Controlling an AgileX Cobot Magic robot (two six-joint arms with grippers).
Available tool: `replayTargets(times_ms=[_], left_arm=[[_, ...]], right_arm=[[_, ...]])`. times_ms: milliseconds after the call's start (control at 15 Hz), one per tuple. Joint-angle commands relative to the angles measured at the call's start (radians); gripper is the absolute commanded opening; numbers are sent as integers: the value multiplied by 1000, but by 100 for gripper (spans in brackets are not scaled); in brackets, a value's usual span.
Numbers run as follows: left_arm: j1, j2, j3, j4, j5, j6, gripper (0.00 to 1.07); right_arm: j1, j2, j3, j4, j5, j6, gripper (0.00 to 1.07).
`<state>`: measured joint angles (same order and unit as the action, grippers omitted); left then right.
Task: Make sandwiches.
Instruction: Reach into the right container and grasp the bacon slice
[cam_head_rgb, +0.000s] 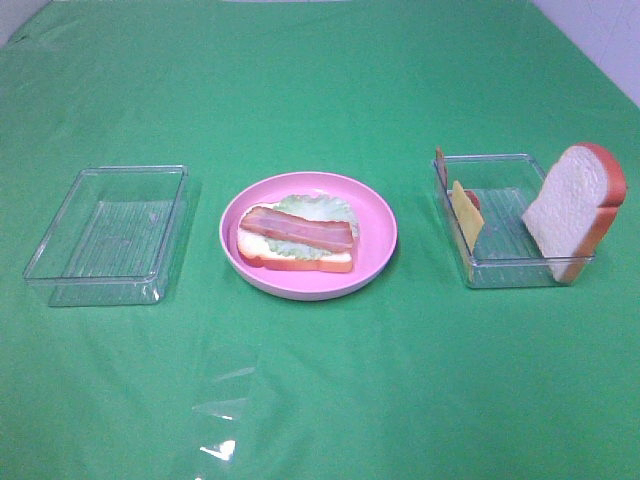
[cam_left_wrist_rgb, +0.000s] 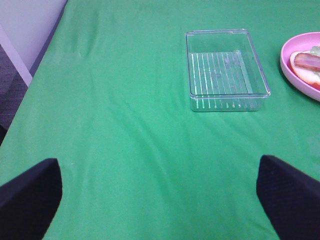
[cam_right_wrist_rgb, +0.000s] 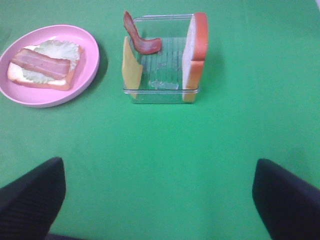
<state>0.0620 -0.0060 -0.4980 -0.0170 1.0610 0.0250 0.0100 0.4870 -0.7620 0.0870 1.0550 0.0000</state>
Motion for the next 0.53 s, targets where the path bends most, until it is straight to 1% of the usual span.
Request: replayTargets(times_ms=[67, 267, 400, 467, 533], left_arm=[[-8, -15, 3, 2, -11, -6, 100], [-8, -15, 3, 2, -11, -6, 100], [-8, -15, 3, 2, -11, -6, 100], [-8, -15, 3, 2, -11, -6, 100], [-8, -15, 3, 2, -11, -6, 100]], right_arm=[[-1, 322, -203, 86, -56, 0, 98], [-1, 639, -468, 81, -75, -57, 98], [-1, 850, -641, 85, -20, -44, 98], [14, 1054, -826, 86, 58, -21, 98], [40, 1134, -900, 71, 70, -11, 98]])
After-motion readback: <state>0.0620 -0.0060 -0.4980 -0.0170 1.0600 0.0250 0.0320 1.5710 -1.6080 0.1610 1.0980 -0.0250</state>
